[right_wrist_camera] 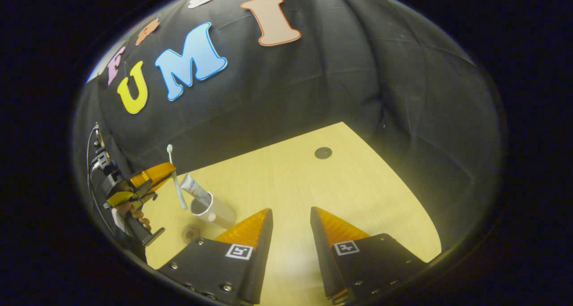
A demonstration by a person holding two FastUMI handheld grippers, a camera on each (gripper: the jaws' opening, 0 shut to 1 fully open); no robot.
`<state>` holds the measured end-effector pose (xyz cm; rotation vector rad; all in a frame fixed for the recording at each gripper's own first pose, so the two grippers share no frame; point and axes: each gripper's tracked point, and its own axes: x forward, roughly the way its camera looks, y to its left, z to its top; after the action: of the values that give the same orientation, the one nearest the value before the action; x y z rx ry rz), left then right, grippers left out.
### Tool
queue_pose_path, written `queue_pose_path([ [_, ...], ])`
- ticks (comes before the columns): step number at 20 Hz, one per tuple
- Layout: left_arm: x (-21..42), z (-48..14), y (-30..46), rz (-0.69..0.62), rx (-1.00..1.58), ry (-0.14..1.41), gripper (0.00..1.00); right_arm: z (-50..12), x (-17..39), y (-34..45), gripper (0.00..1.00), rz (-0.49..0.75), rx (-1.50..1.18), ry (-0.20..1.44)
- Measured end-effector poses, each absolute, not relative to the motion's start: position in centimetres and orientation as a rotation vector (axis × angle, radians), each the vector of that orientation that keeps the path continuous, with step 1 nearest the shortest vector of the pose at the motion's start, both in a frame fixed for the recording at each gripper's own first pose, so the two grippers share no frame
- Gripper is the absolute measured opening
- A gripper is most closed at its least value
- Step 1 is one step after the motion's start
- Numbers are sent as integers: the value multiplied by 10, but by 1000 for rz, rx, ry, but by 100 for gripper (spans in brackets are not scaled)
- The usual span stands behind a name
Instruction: Put the toothbrush and toothpaste on the desktop into the cup, then pick up the cup and place it on the coaster on the desktop.
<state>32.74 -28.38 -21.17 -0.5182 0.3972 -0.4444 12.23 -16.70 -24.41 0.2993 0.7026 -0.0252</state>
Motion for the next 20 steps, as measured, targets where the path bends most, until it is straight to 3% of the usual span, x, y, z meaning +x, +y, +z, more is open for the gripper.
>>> queue_pose_path([
  [10,334,-236,-278,-343,-465,378,8,-246,115,-190,51,-41,301,717],
  [13,323,-239,-280,-361,-484,390,14,-246,117,-184,51,-29,304,720],
  [15,322,-241,-279,-357,-482,393,10,-245,118,-179,51,-20,306,722],
  [16,319,-242,-279,-360,-482,395,15,-246,118,-175,51,-14,308,722],
  [20,313,-240,-279,-374,-482,402,15,-244,118,-163,51,9,312,723],
])
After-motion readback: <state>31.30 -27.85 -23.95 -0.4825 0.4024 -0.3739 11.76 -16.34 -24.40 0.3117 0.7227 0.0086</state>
